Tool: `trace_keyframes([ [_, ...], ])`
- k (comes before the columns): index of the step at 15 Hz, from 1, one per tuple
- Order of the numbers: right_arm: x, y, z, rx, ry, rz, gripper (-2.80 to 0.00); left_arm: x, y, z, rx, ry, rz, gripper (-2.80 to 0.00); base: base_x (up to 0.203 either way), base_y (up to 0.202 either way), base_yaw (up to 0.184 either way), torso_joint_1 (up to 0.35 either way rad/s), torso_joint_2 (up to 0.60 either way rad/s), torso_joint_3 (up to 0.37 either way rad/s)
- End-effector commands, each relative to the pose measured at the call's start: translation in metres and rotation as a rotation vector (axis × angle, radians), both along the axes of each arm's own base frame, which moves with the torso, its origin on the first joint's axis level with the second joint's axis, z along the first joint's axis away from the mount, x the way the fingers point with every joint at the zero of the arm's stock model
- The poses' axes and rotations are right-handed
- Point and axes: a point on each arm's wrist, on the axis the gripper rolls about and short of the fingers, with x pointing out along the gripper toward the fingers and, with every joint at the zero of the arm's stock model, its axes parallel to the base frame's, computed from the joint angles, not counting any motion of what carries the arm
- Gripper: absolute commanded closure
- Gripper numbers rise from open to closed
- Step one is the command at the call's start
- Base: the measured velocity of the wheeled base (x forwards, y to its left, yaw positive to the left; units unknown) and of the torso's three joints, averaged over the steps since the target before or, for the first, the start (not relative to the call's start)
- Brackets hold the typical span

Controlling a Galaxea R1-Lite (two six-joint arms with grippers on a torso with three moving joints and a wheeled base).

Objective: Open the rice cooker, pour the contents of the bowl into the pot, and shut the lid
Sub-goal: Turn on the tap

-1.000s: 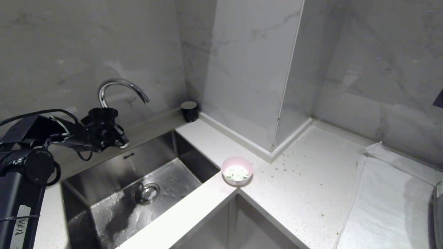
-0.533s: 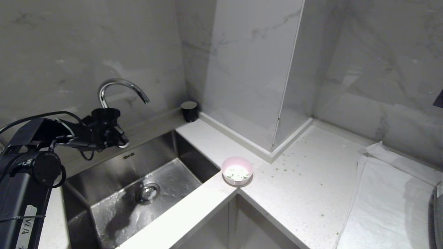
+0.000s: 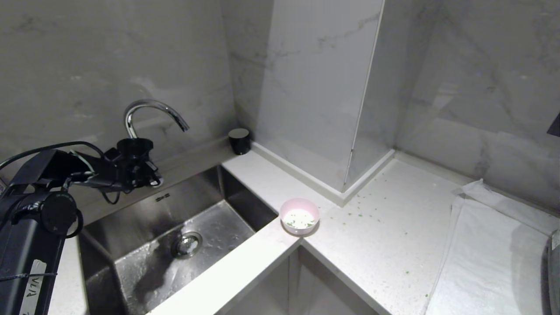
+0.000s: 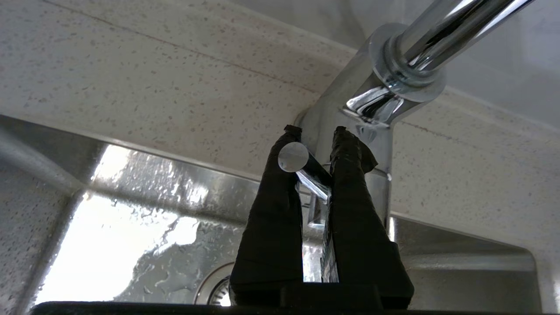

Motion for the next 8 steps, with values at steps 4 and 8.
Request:
trace_keyframes([
  [4, 0.0002, 0.0000, -0.0004, -0.001, 0.003, 0.001, 0.00, -0.0064, -0.0036, -0.0084, -0.008, 0.065, -0.006, 0.00, 0.000, 0.000, 0.000, 0.000, 0.00, 0.000],
  [8, 0.0002, 0.0000, -0.0004, -0.001, 0.003, 0.001, 0.00, -0.0087, -0.0057, -0.0079, -0.018, 0.100, -0.014, 0.00, 0.000, 0.000, 0.000, 0.000, 0.00, 0.000],
])
